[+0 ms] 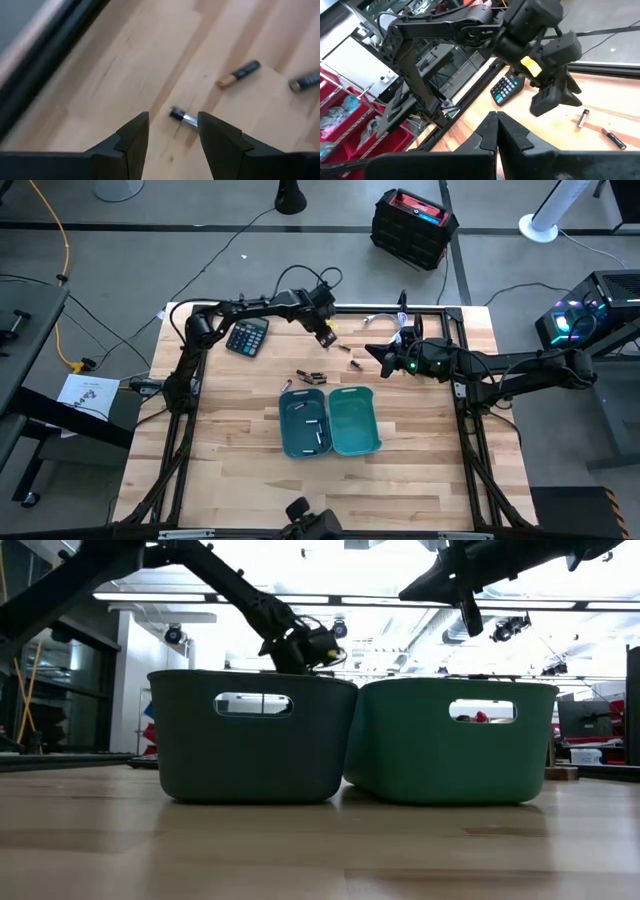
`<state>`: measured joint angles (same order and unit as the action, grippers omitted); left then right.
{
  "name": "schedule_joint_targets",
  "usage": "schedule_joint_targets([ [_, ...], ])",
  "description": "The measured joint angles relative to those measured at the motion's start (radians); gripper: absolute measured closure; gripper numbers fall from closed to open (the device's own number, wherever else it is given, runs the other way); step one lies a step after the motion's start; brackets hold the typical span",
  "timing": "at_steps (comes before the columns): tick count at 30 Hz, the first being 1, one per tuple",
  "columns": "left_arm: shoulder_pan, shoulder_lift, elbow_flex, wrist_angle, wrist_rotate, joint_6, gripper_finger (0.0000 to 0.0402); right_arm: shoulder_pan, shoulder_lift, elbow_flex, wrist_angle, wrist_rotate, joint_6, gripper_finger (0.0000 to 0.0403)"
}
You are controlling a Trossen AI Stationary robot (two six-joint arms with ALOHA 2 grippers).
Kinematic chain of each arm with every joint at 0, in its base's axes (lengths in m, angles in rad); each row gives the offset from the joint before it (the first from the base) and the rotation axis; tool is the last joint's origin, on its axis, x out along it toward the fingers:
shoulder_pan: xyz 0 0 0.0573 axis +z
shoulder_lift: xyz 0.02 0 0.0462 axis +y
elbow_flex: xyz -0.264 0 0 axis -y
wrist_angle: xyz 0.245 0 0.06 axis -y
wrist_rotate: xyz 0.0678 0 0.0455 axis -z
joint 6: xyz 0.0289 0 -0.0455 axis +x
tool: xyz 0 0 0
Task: Sort batteries
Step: Put the silver battery into the blue bin
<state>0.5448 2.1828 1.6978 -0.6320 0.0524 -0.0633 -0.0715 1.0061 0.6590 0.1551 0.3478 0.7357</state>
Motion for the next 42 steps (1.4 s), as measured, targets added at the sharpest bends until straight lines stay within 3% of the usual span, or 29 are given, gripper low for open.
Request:
schedule_joint_targets([
  [7, -0.021, 0.044, 0.003, 0.02, -0.021, -0.263, 0.0241, -0.009, 0.0, 0.0, -0.001, 0.017, -0.001, 0.0402],
  [12, -0.045, 0.034, 0.025, 0.06, -0.066, -0.302, 0.0241, -0.021, 0.0, 0.0, -0.001, 0.019, 0.0, 0.0402],
  [18, -0.061, 0.046, 0.02, -0.006, -0.093, -0.32, 0.0241, -0.027, 0.0, 0.0, -0.001, 0.019, 0.007, 0.0402],
  [22, -0.062, 0.046, 0.021, 0.004, -0.018, -0.407, 0.0241, -0.027, 0.0, 0.0, -0.001, 0.019, 0.006, 0.0402],
  [26, -0.062, 0.01, 0.021, -0.023, 0.139, -0.316, 0.0241, -0.035, 0.0, 0.0, -0.002, 0.019, 0.007, 0.0402],
  [29, -0.069, -0.031, 0.021, -0.044, 0.074, -0.247, 0.0247, -0.05, 0.002, 0.0, -0.04, 0.02, 0.006, 0.0402],
  [34, -0.052, -0.043, 0.021, 0.035, 0.016, -0.315, 0.0298, -0.092, 0.003, 0.0, -0.135, 0.02, 0.054, 0.0402],
  [38, -0.048, -0.002, 0.022, 0.061, -0.023, -0.28, 0.038, -0.115, 0.003, 0.0, -0.16, 0.02, 0.077, 0.0402],
  [42, -0.047, 0.047, 0.025, 0.065, 0.02, -0.189, 0.0397, -0.12, 0.003, 0.0, -0.158, 0.015, 0.077, 0.0402],
])
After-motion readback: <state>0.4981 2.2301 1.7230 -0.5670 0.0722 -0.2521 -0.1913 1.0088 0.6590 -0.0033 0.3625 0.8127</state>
